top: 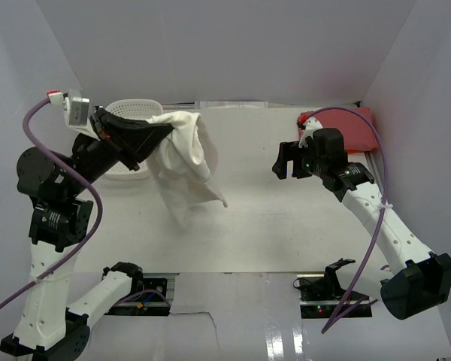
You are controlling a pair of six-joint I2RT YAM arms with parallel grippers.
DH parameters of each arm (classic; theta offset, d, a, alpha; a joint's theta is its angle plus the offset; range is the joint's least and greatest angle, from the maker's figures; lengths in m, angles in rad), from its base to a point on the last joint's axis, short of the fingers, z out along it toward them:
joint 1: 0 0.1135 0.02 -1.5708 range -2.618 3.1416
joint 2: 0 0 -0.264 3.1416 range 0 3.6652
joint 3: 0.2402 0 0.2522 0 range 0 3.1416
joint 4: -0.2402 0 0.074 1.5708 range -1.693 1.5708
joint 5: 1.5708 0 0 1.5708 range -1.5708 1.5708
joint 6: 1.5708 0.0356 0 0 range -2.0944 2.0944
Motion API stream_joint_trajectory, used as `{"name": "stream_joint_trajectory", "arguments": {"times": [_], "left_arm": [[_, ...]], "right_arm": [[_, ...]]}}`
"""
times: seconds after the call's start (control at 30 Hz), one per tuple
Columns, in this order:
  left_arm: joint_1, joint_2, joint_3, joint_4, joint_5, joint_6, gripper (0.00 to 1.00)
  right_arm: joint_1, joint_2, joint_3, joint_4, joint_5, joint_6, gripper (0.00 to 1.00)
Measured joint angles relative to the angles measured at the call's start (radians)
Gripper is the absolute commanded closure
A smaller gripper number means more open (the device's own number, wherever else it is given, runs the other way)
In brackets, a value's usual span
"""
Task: Fold and stack the t-shirts
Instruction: Move the tshirt to the center of the board
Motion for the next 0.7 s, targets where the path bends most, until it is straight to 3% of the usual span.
{"name": "stream_joint_trajectory", "arguments": {"times": [0.2,0.27,0.3,0.33,0.43,0.53,0.7], "left_arm": [[-0.005,-0.008,-0.082,0.161,0.146,-0.083,0.97],[-0.006,0.01,-0.167,0.184,0.18,-0.109,0.64],[-0.006,0.033,-0.214,0.195,0.198,-0.119,0.25],[-0.006,0.069,-0.274,0.196,0.214,-0.14,0.02],[-0.006,0.179,-0.33,0.086,0.176,-0.113,0.02],[-0.007,0.26,-0.339,-0.105,-0.013,-0.067,0.02],[-0.006,0.26,-0.251,-0.395,-0.356,-0.003,0.02]], "right_arm": [[0.0,-0.001,0.0,0.008,0.004,0.0,0.1],[0.0,-0.002,0.0,0.01,0.005,0.0,0.1],[0.0,-0.003,0.0,0.011,0.007,0.0,0.1],[0.0,-0.005,0.0,0.012,0.008,0.0,0.1],[0.0,-0.012,0.0,0.013,0.011,0.0,0.1],[0.0,-0.021,0.0,0.014,0.011,0.0,0.1],[0.0,-0.024,0.0,0.014,0.011,0.0,0.1]]}}
